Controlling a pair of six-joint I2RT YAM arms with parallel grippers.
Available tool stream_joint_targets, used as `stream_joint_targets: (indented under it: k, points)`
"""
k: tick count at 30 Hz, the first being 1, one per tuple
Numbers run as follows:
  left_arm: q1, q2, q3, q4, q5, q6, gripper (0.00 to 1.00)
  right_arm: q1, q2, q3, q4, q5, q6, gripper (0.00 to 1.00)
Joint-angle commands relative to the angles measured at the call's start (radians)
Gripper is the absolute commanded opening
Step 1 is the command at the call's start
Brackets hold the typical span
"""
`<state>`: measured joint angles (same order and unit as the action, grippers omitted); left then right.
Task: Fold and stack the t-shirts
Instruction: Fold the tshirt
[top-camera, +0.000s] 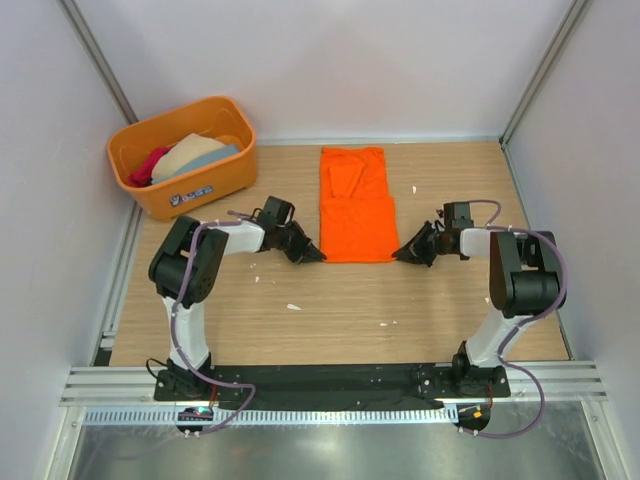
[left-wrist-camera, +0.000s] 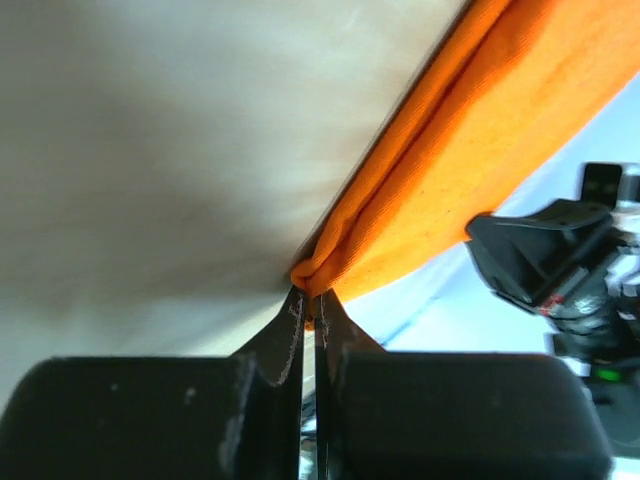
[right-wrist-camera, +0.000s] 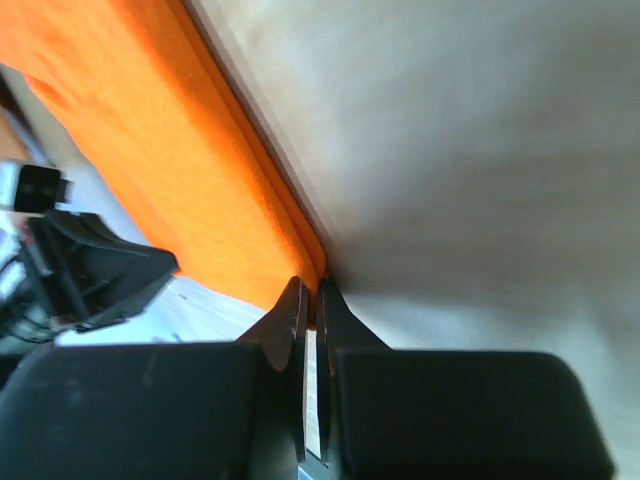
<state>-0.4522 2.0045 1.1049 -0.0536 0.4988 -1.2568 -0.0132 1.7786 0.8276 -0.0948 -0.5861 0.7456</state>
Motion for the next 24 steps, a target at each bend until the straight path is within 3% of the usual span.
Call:
stream_joint_targets:
  k: [1,10,16,21,24]
  points:
    - [-0.019,-0.104,-0.112,-0.198,-0.103,0.171,0.0,0.044,-0.127,-0.08,-0.163,0.091,-0.101,0.01]
    - [-0.049,-0.537,-0.449,-0.276,-0.103,0.218,0.0,0.268,-0.559,-0.352,-0.287,0.187,0.007,0.01]
    - [-0.126,-0.846,-0.64,-0.356,-0.098,0.154,0.0,0.447,-0.889,-0.461,-0.438,0.242,0.142,0.01]
    - [-0.163,-1.166,-0.709,-0.544,-0.101,0.07,0.0,0.515,-1.134,-0.467,-0.635,0.258,0.22,0.01]
    - [-0.163,-1.309,-0.677,-0.659,-0.133,0.056,0.0,0.552,-1.228,-0.456,-0.709,0.25,0.261,0.01]
